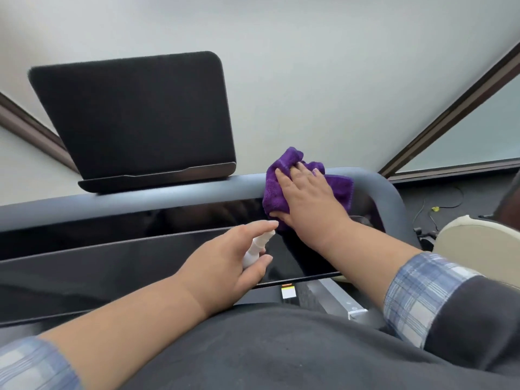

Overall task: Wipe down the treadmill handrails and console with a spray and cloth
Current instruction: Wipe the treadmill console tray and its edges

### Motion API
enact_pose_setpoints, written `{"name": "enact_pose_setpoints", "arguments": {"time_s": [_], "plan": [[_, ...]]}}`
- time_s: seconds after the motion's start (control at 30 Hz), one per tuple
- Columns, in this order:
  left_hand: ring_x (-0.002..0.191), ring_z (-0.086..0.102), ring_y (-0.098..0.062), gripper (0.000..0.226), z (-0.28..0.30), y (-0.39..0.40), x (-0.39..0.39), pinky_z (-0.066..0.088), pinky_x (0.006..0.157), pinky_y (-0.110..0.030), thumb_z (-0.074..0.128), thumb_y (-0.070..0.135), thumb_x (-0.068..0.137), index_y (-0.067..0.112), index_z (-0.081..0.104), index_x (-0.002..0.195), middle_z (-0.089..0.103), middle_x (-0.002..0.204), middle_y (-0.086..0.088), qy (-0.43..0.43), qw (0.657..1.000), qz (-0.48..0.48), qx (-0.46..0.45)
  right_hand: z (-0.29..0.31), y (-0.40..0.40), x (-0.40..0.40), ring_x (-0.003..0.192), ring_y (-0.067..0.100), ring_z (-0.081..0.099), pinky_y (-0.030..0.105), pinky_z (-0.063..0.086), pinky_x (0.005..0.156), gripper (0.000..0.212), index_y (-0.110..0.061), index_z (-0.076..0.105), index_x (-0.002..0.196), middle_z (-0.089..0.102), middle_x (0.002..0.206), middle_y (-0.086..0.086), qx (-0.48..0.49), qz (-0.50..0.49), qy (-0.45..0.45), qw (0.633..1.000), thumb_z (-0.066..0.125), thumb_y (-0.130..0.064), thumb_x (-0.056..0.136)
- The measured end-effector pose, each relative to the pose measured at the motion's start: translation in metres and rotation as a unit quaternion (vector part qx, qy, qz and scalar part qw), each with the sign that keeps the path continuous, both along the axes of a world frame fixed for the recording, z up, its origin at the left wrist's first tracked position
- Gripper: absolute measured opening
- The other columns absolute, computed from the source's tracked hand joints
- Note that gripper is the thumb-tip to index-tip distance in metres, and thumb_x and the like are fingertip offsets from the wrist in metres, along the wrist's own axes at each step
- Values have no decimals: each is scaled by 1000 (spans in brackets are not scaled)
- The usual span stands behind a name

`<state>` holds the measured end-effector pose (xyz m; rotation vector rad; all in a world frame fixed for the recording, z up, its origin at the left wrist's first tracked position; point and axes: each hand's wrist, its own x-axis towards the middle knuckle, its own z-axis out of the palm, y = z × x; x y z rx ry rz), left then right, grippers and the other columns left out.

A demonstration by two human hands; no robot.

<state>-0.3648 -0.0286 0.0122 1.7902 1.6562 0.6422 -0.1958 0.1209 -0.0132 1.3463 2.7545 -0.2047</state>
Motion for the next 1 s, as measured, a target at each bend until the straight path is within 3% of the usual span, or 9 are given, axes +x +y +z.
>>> {"name": "enact_pose_setpoints", "arguments": {"time_s": [0.2,0.4,0.5,0.63,0.73,0.8,0.87,0.93,1.0], "plan": [[93,57,11,53,-1,-19,-27,41,81,-6,53,50,87,57,32,135,55,102,34,-5,1000,10,19,-7,-21,-65,154,28,1,47,-1,124,88,-16,7,160,10,167,13,-11,40,5,999,45,-62,96],[94,54,18,53,3,-26,-55,36,83,0,52,52,86,58,32,135,52,100,41,-4,999,-32,19,-4,-38,-68,154,25,6,42,1,124,82,-18,13,160,16,166,11,-19,-18,53,998,51,-54,97],[96,55,16,54,6,-22,-57,40,84,-5,51,54,86,63,29,135,53,102,40,-4,997,-74,26,1,-51,-42,153,22,13,34,4,123,73,-19,20,159,24,164,9,-30,-69,80,994,54,-43,99],[99,59,10,55,8,-19,-54,51,87,-23,51,54,87,72,24,132,53,115,37,-19,990,-134,39,28,-60,7,127,25,51,24,29,109,42,-14,58,136,60,135,8,-25,-207,270,940,65,-24,96],[97,58,11,54,4,-19,-52,49,85,-22,50,55,86,72,25,131,52,111,43,-21,986,-163,36,46,-66,45,107,10,51,14,31,97,31,-16,64,123,62,115,0,56,-277,344,895,65,-27,95],[94,58,10,54,3,-18,-48,48,83,-20,49,57,85,73,24,129,51,109,44,-23,985,-169,32,51,-73,66,105,5,49,9,30,94,31,-18,63,123,58,113,-6,59,-297,344,889,63,-31,94],[91,58,7,53,2,-18,-44,49,82,-23,48,59,84,74,24,128,54,107,40,-27,985,-168,28,46,-80,81,118,18,53,18,33,99,40,-18,57,132,60,124,-1,10,-314,302,900,64,-31,95],[90,60,2,52,0,-16,-41,50,81,-26,48,59,84,72,26,129,56,107,35,-39,986,-159,21,33,-86,85,132,28,46,29,32,108,69,-18,35,153,52,145,7,-80,-339,229,909,68,-29,94],[88,60,-1,51,-1,-15,-40,50,79,-27,48,58,84,71,27,129,58,105,31,-45,988,-148,21,18,-88,80,139,30,38,34,27,114,85,-15,17,159,42,154,12,-129,-342,153,918,68,-32,93]]}}
